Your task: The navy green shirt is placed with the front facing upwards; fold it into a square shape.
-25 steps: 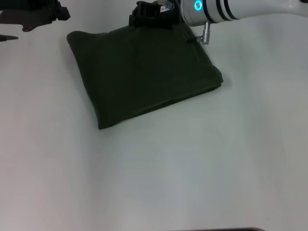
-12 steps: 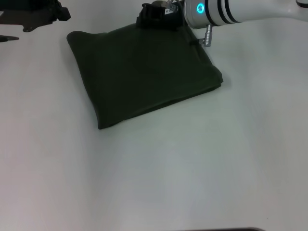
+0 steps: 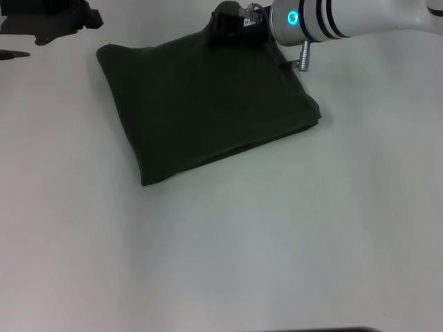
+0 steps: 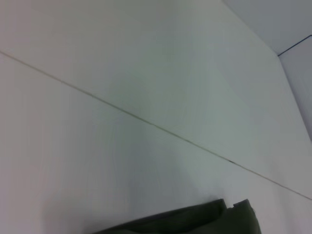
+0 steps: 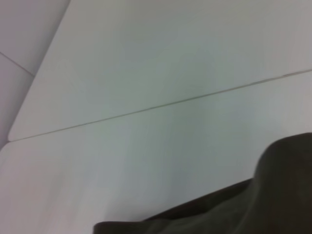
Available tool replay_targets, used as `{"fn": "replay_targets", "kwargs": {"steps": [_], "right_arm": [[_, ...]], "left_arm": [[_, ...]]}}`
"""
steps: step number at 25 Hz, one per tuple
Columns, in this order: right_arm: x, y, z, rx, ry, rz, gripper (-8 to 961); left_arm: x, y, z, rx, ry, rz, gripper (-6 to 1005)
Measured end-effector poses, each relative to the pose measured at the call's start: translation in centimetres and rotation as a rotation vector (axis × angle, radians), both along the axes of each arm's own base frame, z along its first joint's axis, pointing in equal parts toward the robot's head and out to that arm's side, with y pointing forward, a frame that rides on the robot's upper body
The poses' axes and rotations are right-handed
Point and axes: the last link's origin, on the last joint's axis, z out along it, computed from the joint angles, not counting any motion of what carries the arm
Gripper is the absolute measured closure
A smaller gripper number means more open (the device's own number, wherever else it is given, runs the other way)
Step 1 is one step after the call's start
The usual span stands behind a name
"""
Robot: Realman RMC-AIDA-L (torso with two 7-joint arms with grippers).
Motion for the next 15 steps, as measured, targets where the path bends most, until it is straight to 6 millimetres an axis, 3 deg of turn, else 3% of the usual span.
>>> {"fn": "replay_targets", "kwargs": {"steps": [15], "right_arm": [[2.8,0.5,1.2,0.091,-0.048,-0.056,877]], "left_arm": [[0.2,0.1,-0.3,0.001,0.002,-0.004,994]]}}
